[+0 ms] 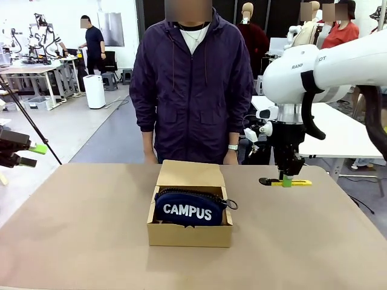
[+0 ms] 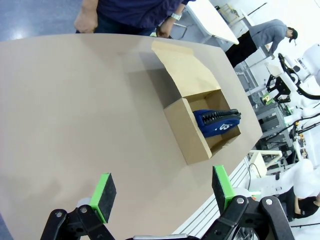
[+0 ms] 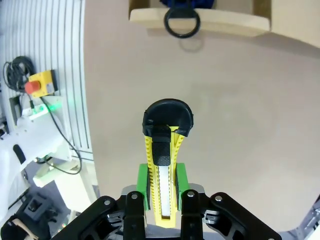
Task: Pack the items into the box.
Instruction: Pick up the item indicated by the person and place it inside the Mailer Box.
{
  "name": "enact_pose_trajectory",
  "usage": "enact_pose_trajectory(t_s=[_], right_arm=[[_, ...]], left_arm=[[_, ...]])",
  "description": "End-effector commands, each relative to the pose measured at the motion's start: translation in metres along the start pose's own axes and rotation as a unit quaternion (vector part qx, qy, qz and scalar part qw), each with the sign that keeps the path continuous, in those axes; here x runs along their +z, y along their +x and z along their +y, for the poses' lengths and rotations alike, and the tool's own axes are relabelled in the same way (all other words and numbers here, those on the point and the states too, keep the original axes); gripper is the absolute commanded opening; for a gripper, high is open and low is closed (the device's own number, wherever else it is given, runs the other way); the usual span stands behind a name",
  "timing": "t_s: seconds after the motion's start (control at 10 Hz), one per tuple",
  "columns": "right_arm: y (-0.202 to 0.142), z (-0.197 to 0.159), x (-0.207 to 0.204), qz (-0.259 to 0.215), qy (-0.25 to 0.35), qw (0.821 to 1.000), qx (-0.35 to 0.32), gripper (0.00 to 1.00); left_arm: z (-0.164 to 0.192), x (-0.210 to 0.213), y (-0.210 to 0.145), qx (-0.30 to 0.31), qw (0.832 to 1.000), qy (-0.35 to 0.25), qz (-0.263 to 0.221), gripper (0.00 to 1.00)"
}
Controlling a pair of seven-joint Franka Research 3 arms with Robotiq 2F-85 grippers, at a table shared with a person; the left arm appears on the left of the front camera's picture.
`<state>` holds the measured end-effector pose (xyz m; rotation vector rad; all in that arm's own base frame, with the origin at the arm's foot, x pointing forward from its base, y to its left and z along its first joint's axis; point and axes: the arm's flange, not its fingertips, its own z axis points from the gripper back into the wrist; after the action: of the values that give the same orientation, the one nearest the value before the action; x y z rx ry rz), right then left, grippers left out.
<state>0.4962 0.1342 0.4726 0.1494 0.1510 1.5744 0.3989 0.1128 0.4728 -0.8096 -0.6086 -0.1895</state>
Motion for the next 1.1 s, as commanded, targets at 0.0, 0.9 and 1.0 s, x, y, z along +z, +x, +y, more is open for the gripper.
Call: enact_pose_trajectory(t_s=[0.0, 0.9, 1.0], right_arm=[[0.038, 0.009, 0.008, -0.037, -0.039, 0.999, -0.003, 0.0], [0.27, 0.061, -0.018, 0.003, -0.08, 0.993, -0.081, 0.0], [0.276, 0.056, -0.029, -0.006, -0.078, 0.991, -0.11, 0.0]], left_arm=[[-0.001, 0.002, 0.0, 0.004, 1.0, -0.002, 0.003, 1.0], [-0.001, 0.002, 0.0, 0.004, 1.0, -0.002, 0.003, 1.0], [-0.001, 0.002, 0.0, 0.004, 1.0, -0.002, 0.003, 1.0]])
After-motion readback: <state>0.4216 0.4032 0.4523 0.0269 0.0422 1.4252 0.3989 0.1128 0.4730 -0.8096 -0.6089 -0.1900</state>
